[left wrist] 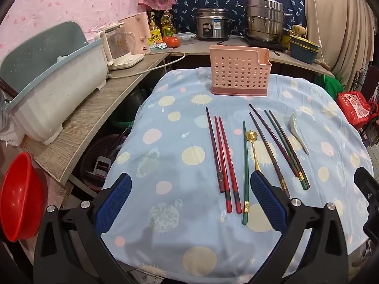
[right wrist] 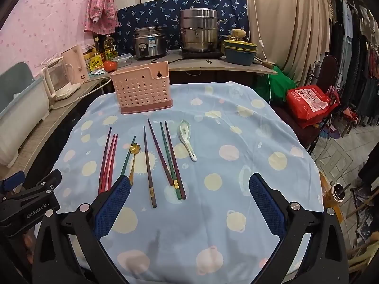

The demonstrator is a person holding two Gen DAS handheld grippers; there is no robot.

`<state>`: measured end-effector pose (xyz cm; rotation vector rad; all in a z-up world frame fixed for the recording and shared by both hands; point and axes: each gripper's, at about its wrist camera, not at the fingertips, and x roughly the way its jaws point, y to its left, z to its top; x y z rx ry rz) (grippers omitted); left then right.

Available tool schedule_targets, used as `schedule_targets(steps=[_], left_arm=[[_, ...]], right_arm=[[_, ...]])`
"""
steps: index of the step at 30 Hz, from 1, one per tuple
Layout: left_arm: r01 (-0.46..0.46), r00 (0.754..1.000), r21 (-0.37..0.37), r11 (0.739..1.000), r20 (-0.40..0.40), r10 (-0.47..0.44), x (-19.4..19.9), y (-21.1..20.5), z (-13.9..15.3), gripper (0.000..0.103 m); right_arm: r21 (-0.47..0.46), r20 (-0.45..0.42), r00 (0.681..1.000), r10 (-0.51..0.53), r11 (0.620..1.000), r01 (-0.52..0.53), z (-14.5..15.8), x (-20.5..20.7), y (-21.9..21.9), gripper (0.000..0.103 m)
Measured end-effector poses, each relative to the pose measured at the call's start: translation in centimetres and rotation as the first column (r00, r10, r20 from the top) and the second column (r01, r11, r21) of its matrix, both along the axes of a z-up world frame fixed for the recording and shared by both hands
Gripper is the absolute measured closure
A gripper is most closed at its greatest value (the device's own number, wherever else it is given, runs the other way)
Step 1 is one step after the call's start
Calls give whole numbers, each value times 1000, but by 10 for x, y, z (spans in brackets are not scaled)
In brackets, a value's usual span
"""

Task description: Organize utensils

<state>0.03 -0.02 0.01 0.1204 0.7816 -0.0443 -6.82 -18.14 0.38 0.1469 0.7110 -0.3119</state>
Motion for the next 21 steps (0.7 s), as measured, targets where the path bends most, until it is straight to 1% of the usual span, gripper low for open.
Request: schedule_targets(steps=[3, 4, 6, 10, 11, 21], left_arm=[[-5, 1000, -1, 1000, 0, 5, 2, 1, 0, 7], [2, 1000, 16, 1000, -5, -2, 3, -2, -1, 7], [3, 1000, 22, 1000, -9, -3, 6, -5, -1, 7], [-3, 1000, 10, 1000, -7, 3, 8, -5, 0, 7], [-3, 1000, -6, 1000, -6, 3, 6, 1, -1, 7], [-10, 1000, -6, 1000, -2, 10, 7, 6, -1, 7]], right_arm=[[2, -1, 1000, -1, 1000, 1, -1, 4, 5, 7], [0, -1, 1000, 1, 1000, -1, -1, 4, 6, 7], [-4, -4, 1000, 2, 1000, -2, -1, 5, 6, 7], [-1, -7, 1000, 1, 1000, -1, -2, 7, 5, 7], [0, -7, 1000, 2, 1000, -2, -2, 7, 5, 7], [8, -7, 1000, 4, 1000, -4, -3, 8, 6, 7]])
